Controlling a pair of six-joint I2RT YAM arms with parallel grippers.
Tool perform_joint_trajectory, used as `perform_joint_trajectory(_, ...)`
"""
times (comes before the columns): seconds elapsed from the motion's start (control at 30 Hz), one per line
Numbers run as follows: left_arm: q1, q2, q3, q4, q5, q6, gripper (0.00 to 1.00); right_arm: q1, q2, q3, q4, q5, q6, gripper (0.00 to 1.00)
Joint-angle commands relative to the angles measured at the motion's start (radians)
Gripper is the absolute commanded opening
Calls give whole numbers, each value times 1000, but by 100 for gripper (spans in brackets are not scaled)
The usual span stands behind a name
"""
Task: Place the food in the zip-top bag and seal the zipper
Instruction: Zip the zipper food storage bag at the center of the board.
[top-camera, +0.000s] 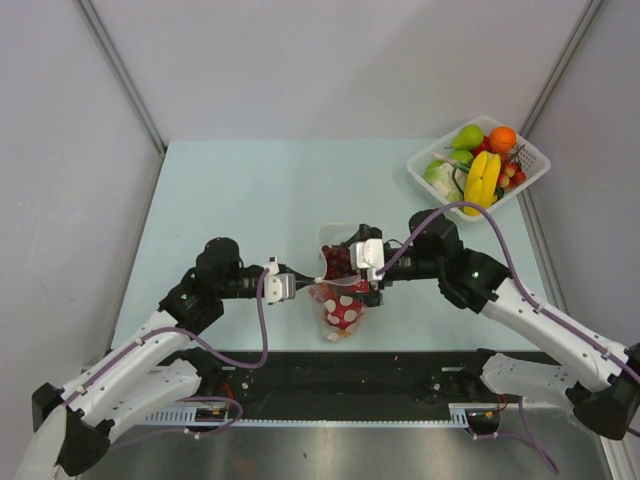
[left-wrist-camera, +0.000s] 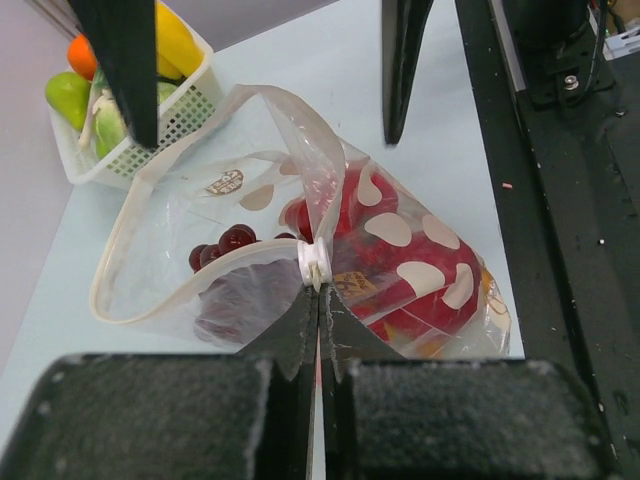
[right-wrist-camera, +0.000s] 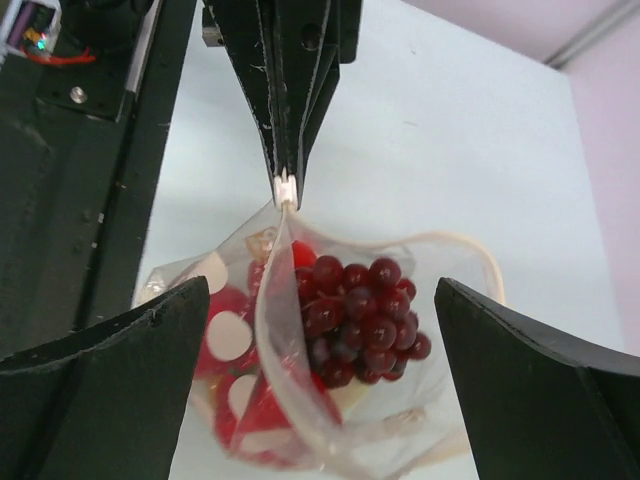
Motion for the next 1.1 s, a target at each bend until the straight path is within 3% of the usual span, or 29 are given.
perform_joint_trajectory(0.0,-14,-18,58,-18,62,45,0,44,75,32,118,12,-285,100)
perform_joint_trajectory(0.23,-20,-6,95,-50,66,56,0,69,145,33,108,-71,-503,95)
perform_joint_trajectory(0.33,-20,-12,90,-45,64,53,0,80,162,38,66,-88,-546,77)
perform_joint_trajectory(0.5,-20,-16,90,-56,66,47,0,84,202,39,101,-60,-549,56)
perform_joint_trajectory(0.53,-21,-16,95,-61,66,51,0,86,210,39,121,-54,-543,44)
perform_joint_trajectory(0.73,-21,-13,109,-105,81,68,0,101,231,53,163,3,-502,0)
perform_joint_trajectory(0.93,-21,-24,73,-32,-17,-33,4,104,219,55,235,79,-358,0)
perform_joint_trajectory(1.07,-21,-30,41,44,-121,-168,35,101,204,55,269,135,-273,0)
